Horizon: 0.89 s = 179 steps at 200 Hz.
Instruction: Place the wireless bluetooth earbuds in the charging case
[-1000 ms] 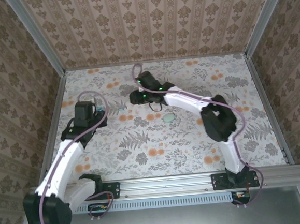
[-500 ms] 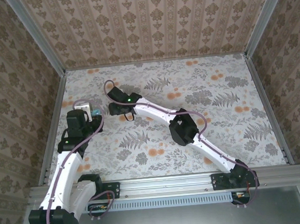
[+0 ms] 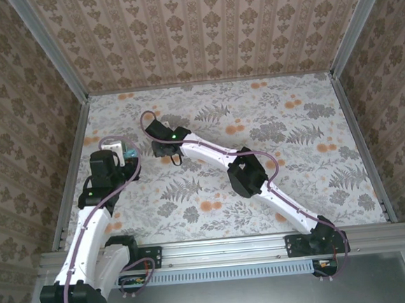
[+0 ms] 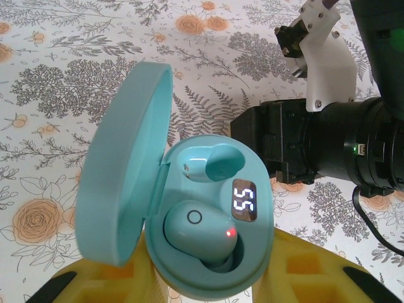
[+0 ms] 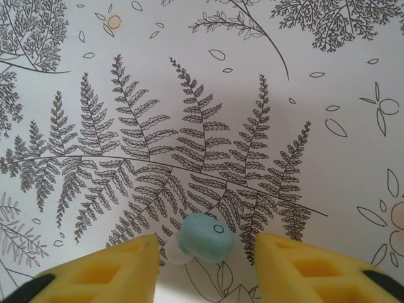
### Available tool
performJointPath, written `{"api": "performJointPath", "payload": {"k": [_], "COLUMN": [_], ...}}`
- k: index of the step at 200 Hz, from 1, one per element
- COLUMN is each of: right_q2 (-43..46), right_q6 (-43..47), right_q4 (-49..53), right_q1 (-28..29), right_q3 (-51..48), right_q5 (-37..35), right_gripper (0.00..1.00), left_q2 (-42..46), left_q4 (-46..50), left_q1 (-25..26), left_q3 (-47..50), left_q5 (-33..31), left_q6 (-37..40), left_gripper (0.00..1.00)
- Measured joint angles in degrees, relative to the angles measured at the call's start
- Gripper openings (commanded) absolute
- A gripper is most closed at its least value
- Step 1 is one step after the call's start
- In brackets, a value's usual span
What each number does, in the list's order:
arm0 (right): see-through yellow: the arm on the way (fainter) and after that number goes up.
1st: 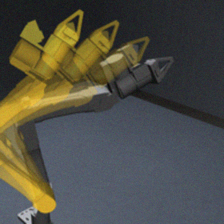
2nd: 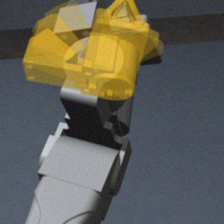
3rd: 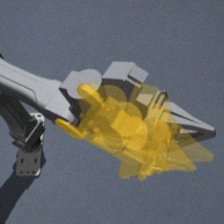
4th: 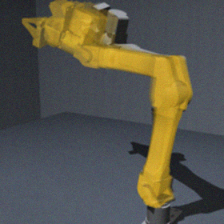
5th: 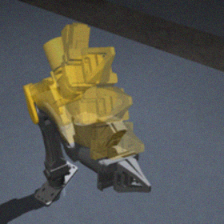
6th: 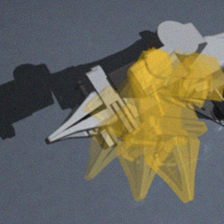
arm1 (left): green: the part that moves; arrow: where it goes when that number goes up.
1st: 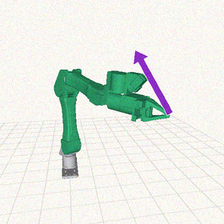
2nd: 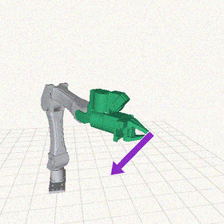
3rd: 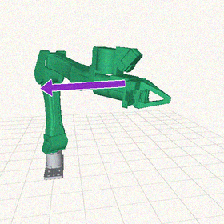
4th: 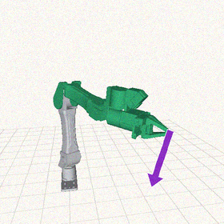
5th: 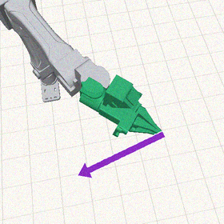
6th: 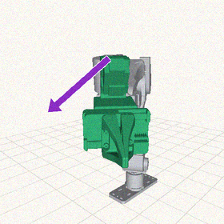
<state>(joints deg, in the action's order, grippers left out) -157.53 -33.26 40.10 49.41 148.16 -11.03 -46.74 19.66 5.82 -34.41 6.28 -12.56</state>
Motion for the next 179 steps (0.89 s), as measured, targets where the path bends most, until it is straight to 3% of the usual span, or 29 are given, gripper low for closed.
{"api": "performJointPath", "payload": {"k": [97, 179], "right_q2": [-0.4, 16.4], "right_q6": [5.2, 10.3], "right_q4": [-2.9, -19.7], "right_q1": [-0.9, -3.6], "right_q3": [-1.3, -33.3], "right_q5": [3.2, 12.3], "right_gripper": [0.29, 0.20], "left_q2": [0.0, 0.0], "left_q4": [0.0, -0.9], "left_q1": [-0.3, -0.3], "left_q3": [0.0, 0.8], "left_q5": [0.0, 2.5], "left_q6": [0.4, 0.8], "left_gripper": [0.00, 0.00]}}
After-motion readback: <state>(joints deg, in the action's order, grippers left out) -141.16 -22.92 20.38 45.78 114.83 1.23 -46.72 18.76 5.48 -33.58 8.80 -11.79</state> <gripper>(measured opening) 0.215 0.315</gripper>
